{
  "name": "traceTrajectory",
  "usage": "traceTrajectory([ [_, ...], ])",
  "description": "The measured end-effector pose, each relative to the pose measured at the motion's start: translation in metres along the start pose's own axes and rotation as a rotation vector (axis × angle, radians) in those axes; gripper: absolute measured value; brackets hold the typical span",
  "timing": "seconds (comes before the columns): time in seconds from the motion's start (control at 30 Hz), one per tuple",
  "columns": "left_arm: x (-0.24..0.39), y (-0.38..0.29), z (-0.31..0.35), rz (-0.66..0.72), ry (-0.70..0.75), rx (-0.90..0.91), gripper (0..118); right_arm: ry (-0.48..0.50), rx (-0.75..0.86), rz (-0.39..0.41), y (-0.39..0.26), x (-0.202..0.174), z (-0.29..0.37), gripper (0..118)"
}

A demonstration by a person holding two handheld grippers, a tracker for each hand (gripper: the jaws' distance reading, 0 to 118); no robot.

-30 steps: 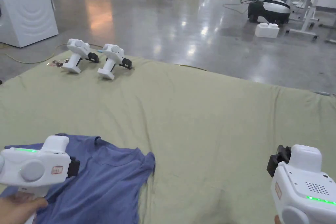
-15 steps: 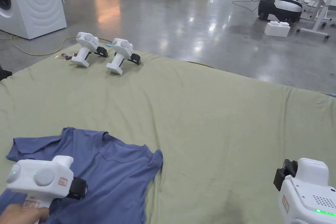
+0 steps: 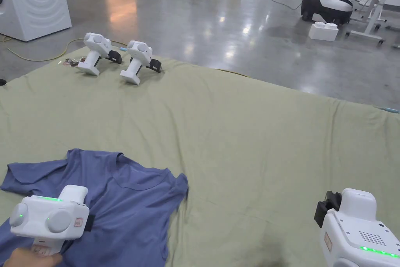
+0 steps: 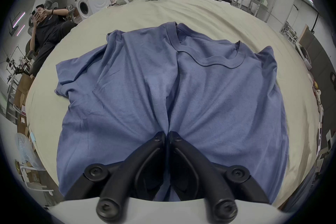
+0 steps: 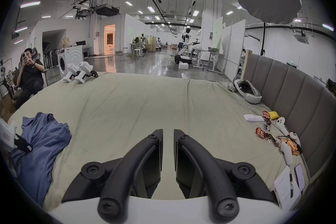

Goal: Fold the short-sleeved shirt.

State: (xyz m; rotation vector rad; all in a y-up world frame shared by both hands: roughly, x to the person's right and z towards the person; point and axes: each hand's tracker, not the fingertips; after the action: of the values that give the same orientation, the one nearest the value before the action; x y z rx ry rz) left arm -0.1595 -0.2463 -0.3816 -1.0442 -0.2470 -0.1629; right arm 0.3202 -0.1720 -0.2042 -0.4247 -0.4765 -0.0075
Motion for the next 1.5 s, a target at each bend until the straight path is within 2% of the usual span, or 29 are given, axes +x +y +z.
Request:
traceTrajectory([
  [0.2,-0.014,0.008,0.031,0.12,-0.069,0.148,6,-0.005,0.004,-0.007,0.0,0.003,0.004,16],
  [0.47,-0.009,0.024,0.074,0.101,-0.126,0.258,5,-0.003,0.023,-0.026,0.005,0.004,0.009,16],
  [0.7,0.024,0.062,0.125,0.043,-0.214,0.426,5,0.002,0.056,-0.048,0.014,0.007,0.017,16],
  [1.0,0.103,0.137,0.19,-0.104,-0.38,0.632,5,-0.01,0.122,-0.08,0.029,0.029,0.035,15],
  [1.2,0.186,0.167,0.225,-0.202,-0.52,0.711,5,-0.047,0.167,-0.101,0.038,0.056,0.049,16],
  [1.5,0.317,0.167,0.203,-0.358,-0.72,0.613,5,-0.139,0.195,-0.102,0.036,0.103,0.067,16],
])
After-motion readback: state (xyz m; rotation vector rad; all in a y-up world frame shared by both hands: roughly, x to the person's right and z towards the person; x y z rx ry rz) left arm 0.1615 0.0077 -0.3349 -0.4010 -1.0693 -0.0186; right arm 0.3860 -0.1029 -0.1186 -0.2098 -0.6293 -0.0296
